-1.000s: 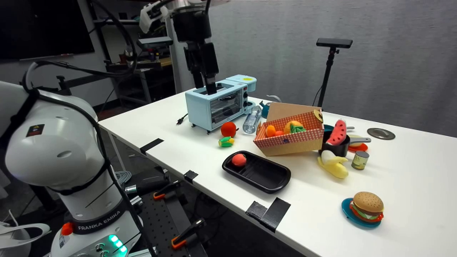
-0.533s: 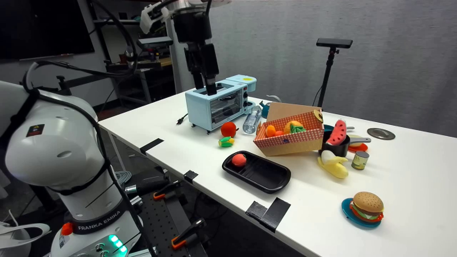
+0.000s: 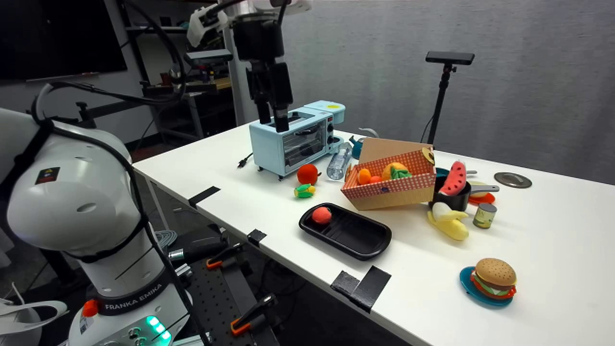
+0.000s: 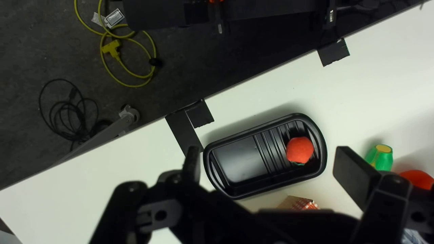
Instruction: Move the peach plush toy from the oven tray to the box
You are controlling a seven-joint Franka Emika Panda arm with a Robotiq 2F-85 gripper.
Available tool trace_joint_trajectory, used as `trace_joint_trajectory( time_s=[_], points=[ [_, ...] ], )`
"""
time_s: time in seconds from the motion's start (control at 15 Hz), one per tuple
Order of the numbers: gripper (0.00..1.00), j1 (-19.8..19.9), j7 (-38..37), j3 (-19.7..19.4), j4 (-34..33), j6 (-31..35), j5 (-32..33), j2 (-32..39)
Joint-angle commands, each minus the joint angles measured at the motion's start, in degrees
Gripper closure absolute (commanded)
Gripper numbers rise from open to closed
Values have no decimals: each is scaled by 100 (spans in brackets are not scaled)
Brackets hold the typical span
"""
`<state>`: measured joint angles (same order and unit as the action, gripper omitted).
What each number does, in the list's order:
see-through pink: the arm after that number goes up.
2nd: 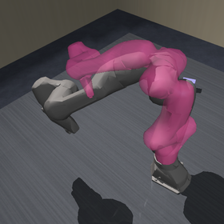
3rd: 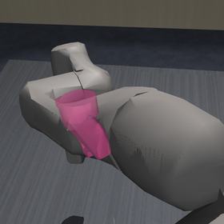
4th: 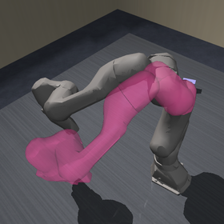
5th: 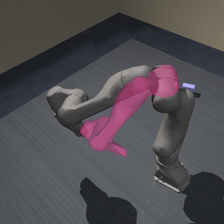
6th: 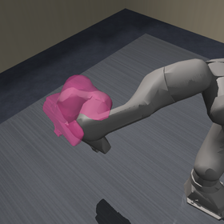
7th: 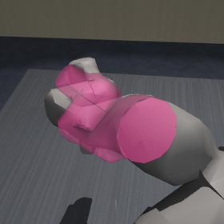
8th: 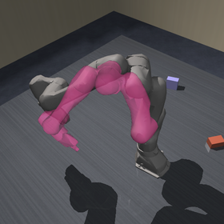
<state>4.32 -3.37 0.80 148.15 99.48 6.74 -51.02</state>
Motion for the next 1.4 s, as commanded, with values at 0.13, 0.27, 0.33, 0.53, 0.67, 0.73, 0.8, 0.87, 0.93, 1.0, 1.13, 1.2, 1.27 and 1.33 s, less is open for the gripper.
trace_joint_trajectory(
  time_s=[0.13,0.27,0.33,0.53,0.67,0.73,0.8,0.87,0.93,1.0,1.13,1.2,1.27,1.33],
  points=[
    [0,-68,170,-31,-191,-592,122,94],
    [0,-91,270,-46,-250,-831,151,136],
    [0,-102,320,-51,-287,-954,168,164],
    [0,-129,411,-68,-332,-1082,202,199],
    [0,-140,458,-75,-334,-1052,215,210],
    [0,-143,468,-73,-339,-1052,220,223],
    [0,-142,470,-74,-340,-1055,223,226],
    [0,-144,480,-70,-341,-1046,238,233],
    [0,-139,465,-67,-345,-1053,233,237],
    [0,-145,468,-79,-369,-1123,194,255],
    [0,-155,538,-78,-405,-1194,259,287],
    [0,-29,829,-394,-142,-521,576,666],
    [0,-74,742,-298,-165,-469,604,827],
    [0,-77,751,-327,-169,-380,677,973]
  ],
)
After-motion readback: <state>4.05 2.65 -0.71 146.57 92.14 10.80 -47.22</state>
